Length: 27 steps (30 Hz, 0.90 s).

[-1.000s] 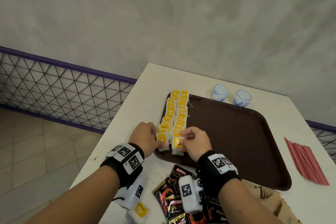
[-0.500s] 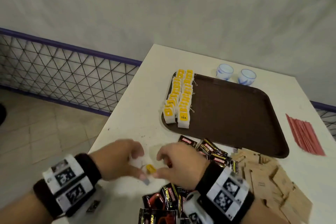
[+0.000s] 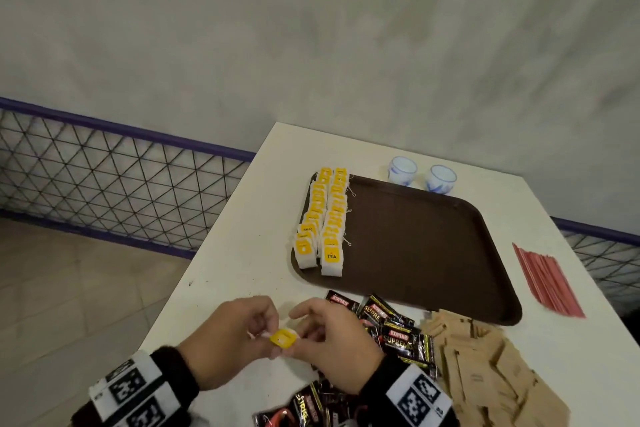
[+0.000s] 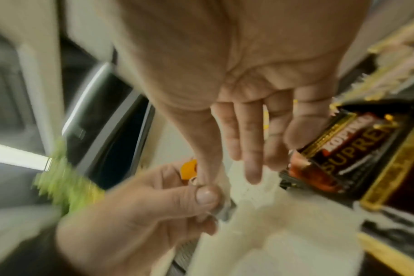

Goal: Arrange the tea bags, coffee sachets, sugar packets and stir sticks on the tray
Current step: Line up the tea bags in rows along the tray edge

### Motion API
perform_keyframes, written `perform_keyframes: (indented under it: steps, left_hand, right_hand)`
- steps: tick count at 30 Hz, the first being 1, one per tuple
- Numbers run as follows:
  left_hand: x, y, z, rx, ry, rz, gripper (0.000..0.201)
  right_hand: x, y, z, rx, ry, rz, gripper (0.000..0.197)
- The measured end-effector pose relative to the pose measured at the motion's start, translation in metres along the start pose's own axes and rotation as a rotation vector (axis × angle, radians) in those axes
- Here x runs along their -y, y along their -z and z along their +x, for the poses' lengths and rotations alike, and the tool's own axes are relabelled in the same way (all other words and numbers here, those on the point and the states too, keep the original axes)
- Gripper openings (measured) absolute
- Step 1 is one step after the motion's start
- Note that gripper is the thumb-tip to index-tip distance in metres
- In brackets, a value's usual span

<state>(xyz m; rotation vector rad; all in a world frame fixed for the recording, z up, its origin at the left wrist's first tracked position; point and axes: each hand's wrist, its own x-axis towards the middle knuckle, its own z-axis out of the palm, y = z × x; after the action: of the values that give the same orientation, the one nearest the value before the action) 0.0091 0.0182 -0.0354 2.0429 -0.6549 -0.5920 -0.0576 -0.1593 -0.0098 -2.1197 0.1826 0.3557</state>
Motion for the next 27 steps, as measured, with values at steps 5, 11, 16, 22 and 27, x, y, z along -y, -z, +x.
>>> perform_keyframes:
  steps: [5,11,16,22,27]
  left_hand:
    - [-0.024,-0.006,0.011,-0.016,-0.022,-0.297,0.025]
    - [-0.039,-0.023,0.028,-0.044,0.0,-0.383,0.033]
    - [-0.046,-0.026,0.043,-0.016,0.08,-0.402,0.034]
    - [-0.037,-0.017,0.051,-0.063,0.091,-0.228,0.028]
    - [-0.024,-0.002,0.055,-0.192,0.096,-0.022,0.02]
  right_hand:
    - [-0.002,0.022,-0.009,0.025,0.069,0.554,0.039]
    - [-0.002,0.036,-0.007,-0.169,0.127,0.346,0.027]
    - [-0.013,0.057,0.006,-0.286,0.067,0.369,0.024]
    - [-0.025,0.083,0.045,-0.354,0.025,0.145,0.026]
    - [-0.025,0.085,0.083,-0.302,0.057,-0.095,0.033]
